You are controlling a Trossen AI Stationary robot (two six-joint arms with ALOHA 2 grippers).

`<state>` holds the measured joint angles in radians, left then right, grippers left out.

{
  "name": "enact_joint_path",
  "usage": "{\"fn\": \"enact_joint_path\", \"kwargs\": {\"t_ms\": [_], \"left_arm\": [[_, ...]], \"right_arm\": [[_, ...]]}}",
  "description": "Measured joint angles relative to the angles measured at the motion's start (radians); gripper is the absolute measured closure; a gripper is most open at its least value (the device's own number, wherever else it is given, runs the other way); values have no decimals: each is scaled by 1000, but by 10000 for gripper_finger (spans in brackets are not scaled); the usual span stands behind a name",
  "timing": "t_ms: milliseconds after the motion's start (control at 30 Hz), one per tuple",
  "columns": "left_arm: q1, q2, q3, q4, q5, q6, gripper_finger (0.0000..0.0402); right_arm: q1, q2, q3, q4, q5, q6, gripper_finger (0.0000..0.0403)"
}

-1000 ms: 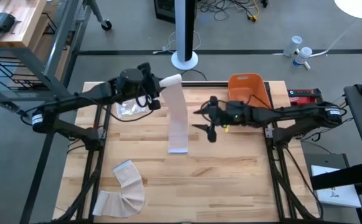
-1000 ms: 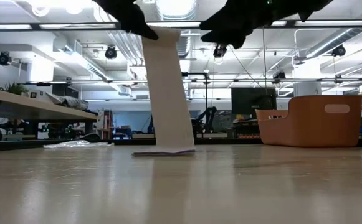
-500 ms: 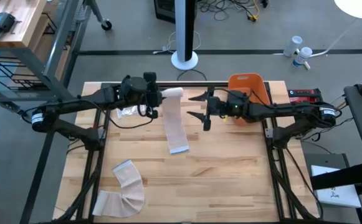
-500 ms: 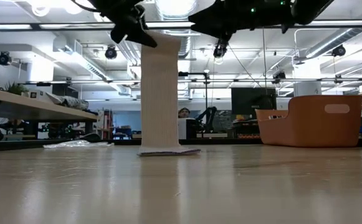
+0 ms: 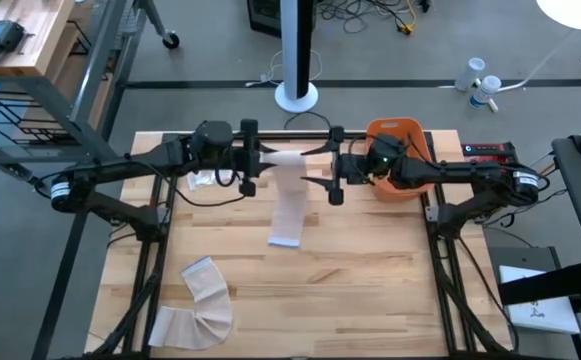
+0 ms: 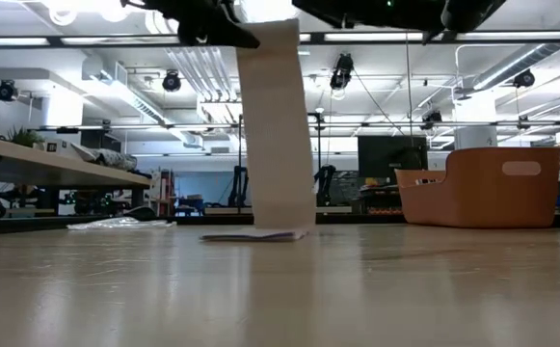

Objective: Roll bandage
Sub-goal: Roll the center brown bandage

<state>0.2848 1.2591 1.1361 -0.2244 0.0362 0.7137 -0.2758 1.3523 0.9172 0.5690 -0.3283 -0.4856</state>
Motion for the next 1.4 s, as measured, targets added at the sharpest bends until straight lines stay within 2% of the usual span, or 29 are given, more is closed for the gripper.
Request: {"fn": "enact_joint_path", "kwargs": {"t_ms": [100,233,533,1000,1400], "left_arm": [[0,-1,0,10,4,11,293],[0,-1,0,8,3,11,298],[0,-1,-1,19,8,11,289],[0,-3,-1,22,9,2,289],[0,-3,-1,22,9,43,291]], "right_arm": [[-2,12,48,-125,19,-59,143],[-2,21,83,-199,71,-115,140],[-5,25,86,-209,137,-214,158],[-6,25,86,-220,138,-324,201],[-6,25,86,-213,127,-344,200]]}}
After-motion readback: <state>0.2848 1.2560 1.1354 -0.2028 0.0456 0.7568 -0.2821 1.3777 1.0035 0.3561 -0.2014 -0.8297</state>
